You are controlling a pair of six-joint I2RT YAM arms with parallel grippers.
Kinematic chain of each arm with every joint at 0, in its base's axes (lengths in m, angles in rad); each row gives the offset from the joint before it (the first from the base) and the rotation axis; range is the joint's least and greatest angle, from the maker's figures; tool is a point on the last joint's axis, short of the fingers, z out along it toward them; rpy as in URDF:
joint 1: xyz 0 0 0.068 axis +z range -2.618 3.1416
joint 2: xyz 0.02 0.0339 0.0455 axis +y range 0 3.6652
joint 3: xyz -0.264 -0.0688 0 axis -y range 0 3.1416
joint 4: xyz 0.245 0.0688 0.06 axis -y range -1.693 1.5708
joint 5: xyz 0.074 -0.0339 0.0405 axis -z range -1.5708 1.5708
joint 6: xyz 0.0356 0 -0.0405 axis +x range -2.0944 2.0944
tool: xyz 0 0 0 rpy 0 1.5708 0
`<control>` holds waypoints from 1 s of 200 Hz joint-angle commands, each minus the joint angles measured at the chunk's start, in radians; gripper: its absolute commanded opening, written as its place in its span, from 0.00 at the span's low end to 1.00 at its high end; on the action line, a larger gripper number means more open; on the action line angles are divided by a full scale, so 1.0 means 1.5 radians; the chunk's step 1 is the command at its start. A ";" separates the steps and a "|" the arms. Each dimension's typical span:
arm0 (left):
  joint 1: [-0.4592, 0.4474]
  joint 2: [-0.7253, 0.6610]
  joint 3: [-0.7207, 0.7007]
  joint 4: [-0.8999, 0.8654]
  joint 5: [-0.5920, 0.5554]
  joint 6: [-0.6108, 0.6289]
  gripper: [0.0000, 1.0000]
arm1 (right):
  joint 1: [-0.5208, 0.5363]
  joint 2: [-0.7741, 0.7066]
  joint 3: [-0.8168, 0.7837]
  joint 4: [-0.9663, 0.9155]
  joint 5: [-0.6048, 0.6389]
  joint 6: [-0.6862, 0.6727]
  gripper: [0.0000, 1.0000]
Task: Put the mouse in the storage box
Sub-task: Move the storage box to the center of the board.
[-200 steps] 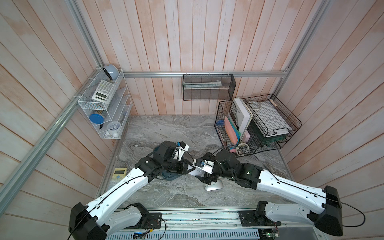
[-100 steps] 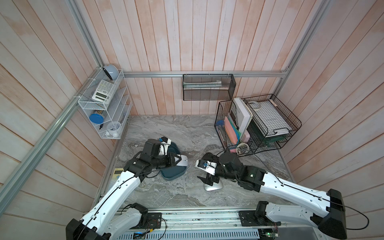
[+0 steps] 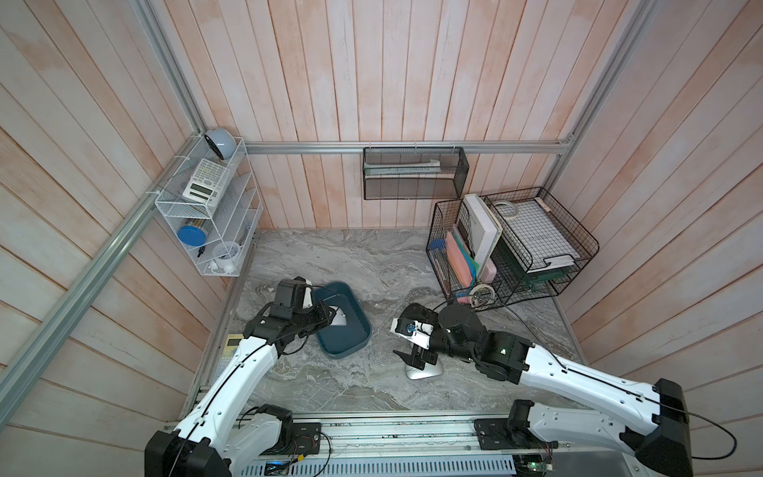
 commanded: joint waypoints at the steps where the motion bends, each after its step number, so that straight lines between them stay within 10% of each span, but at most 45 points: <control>1: 0.002 0.021 -0.019 -0.001 -0.036 0.003 0.00 | 0.003 -0.012 -0.010 0.016 0.012 -0.002 0.96; 149: -0.004 0.050 0.011 -0.118 -0.318 -0.006 0.00 | 0.003 -0.003 -0.016 0.019 0.010 -0.001 0.96; 200: 0.008 0.048 0.000 0.048 -0.102 0.025 0.00 | 0.004 -0.003 -0.017 0.020 0.007 0.002 0.96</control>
